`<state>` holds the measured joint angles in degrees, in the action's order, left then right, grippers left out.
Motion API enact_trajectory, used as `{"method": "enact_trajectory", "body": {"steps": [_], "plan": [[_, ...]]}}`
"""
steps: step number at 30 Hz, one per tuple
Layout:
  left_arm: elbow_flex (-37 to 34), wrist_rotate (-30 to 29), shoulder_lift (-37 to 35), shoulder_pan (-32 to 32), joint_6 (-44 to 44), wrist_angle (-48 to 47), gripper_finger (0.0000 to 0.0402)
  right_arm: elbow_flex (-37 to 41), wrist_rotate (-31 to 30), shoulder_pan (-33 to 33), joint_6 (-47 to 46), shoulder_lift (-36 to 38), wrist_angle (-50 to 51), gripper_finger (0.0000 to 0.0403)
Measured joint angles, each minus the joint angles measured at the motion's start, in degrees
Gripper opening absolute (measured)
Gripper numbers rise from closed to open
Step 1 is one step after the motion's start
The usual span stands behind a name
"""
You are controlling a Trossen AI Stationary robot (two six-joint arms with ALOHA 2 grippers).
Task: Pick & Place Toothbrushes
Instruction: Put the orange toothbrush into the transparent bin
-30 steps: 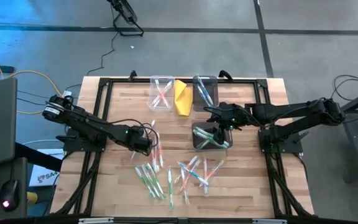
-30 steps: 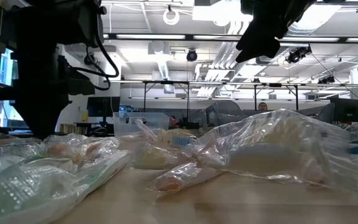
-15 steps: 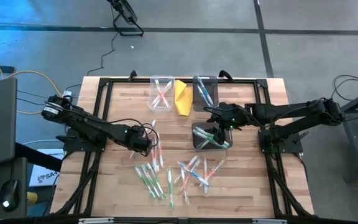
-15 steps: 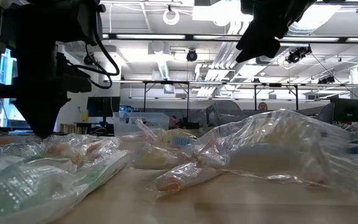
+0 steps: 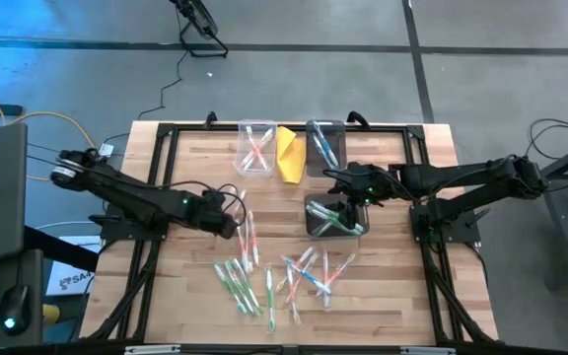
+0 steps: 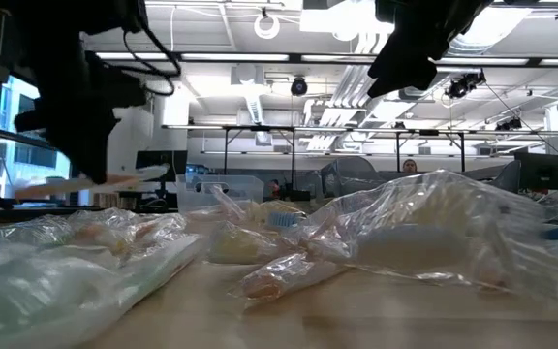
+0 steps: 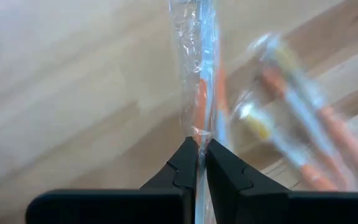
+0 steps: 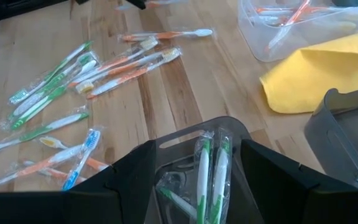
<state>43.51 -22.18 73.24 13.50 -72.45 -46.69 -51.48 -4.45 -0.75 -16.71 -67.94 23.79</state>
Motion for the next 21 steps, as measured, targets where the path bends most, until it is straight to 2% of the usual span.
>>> {"method": "enact_trajectory", "body": {"steps": [9,16,21], "plan": [[0.0,-8.3,-6.7,0.0,13.0,8.7,0.0017,0.0,-0.1,0.0,0.4,0.0,0.0,0.0226],[0.1,-7.9,-7.9,-4.7,22.7,18.2,0.0017,0.0,-0.1,0.0,0.5,0.0,-0.5,0.0226],[0.0,-2.8,-7.8,-12.9,30.2,23.1,0.0017,0.0,-2.8,0.0,3.2,0.0,-2.5,0.0226]]}}
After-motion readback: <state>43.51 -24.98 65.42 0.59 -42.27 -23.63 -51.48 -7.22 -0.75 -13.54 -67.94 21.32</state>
